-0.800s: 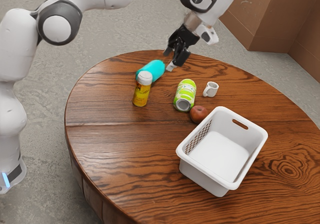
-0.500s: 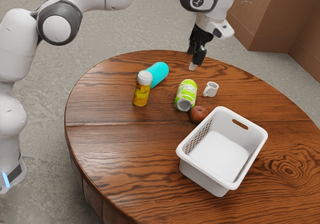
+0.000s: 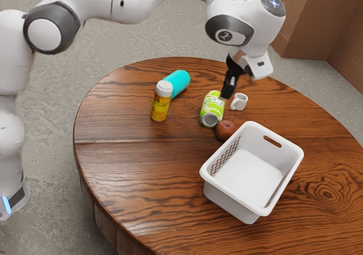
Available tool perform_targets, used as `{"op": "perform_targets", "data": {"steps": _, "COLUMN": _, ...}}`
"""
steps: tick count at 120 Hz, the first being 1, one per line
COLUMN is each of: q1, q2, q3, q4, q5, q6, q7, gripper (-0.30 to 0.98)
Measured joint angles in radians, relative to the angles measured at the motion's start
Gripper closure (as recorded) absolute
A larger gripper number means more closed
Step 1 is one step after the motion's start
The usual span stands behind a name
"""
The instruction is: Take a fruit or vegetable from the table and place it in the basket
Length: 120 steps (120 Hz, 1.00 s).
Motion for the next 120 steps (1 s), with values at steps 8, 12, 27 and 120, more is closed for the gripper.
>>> {"op": "perform_targets", "data": {"steps": 8, "q1": 0.068, "q2": -0.002, "q3": -0.001, "q4": -0.090, "q5": -0.078, "q6": 0.051, "q7": 0.010, "gripper": 0.00}}
{"op": "perform_targets", "data": {"steps": 12, "q1": 0.104, "q2": 0.004, "q3": -0.014, "q4": -0.109, "q5": -0.108, "q6": 0.077, "q7": 0.018, "gripper": 0.00}}
{"op": "perform_targets", "data": {"steps": 27, "q1": 0.217, "q2": 0.040, "q3": -0.119, "q4": -0.128, "q5": -0.154, "q6": 0.157, "q7": 0.057, "gripper": 0.00}}
{"op": "perform_targets", "data": {"steps": 120, "q1": 0.267, "q2": 0.121, "q3": -0.153, "q4": -0.201, "q5": -0.096, "q6": 0.339, "q7": 0.188, "gripper": 0.00}}
